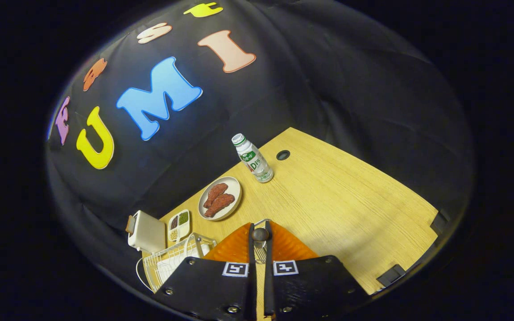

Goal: Take the plate from the dish rack, then take the spoon from the basket and place it into the plate.

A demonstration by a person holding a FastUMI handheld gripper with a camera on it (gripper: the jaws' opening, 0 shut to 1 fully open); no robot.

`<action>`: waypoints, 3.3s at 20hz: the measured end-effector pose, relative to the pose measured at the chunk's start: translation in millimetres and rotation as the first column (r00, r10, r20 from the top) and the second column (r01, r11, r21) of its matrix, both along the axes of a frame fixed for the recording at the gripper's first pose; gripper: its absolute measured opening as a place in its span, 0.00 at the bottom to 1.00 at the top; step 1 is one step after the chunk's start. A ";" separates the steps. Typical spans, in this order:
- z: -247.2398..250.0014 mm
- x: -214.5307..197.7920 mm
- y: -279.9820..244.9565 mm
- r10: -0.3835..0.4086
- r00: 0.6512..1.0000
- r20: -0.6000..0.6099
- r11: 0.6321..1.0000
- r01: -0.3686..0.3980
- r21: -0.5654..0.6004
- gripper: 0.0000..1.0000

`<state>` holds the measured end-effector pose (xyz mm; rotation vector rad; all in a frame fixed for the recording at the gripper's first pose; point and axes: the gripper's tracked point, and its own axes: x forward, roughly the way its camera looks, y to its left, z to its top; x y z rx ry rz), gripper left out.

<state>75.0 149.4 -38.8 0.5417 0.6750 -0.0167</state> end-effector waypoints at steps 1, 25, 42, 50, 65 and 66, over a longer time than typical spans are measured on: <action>11.4 -3.2 3.3 0.014 1.000 0.015 1.000 -0.014 0.006 0.06; -17.7 -209.6 268.8 0.633 0.755 -0.172 0.759 -0.649 -0.054 0.06; -71.3 -247.4 340.1 0.707 0.674 -0.217 0.668 -0.736 -0.111 0.06; -63.4 -251.5 335.6 0.720 0.668 -0.188 0.654 -0.744 -0.135 0.14; -44.8 -233.0 304.6 0.684 0.712 -0.159 0.701 -0.702 -0.127 0.17; -43.8 -230.2 302.6 0.680 0.717 -0.155 0.706 -0.697 -0.126 0.17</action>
